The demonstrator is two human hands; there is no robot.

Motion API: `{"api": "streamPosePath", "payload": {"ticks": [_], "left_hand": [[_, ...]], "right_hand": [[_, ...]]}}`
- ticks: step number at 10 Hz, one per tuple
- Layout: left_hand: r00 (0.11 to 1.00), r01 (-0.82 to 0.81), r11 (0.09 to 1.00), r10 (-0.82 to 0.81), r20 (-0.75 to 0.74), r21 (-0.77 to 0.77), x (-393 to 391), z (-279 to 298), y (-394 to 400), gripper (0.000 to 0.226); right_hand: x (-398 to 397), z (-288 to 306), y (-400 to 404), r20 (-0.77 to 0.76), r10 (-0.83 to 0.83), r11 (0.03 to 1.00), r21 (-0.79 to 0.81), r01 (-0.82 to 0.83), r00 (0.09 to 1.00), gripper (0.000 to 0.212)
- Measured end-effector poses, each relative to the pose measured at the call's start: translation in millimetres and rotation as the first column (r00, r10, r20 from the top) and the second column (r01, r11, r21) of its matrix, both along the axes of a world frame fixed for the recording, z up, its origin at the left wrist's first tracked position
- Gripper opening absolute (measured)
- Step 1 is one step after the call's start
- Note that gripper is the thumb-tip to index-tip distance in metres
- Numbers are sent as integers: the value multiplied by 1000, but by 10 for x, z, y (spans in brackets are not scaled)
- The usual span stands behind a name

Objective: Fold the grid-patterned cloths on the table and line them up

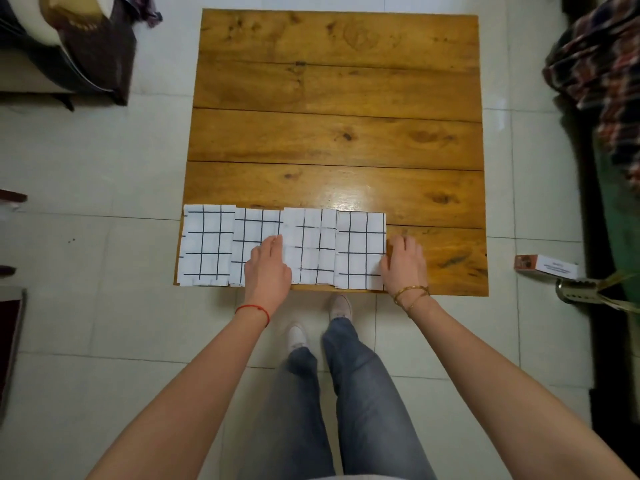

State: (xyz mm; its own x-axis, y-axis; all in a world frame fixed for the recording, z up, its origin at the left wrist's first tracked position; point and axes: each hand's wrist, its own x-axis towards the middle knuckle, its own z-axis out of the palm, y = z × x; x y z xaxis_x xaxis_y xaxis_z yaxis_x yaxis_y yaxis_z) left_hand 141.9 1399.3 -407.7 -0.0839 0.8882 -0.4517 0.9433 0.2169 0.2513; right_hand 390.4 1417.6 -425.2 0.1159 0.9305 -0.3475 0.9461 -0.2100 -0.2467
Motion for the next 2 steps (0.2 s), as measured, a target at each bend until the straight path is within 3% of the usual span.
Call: {"api": "streamPosePath", "payload": {"ticks": [2], "left_hand": [[998,62,989,-62,-4,136,-191,524,40,60]], "right_hand": [[-129,475,58,-32,66,996,55,-64,997,51]]}}
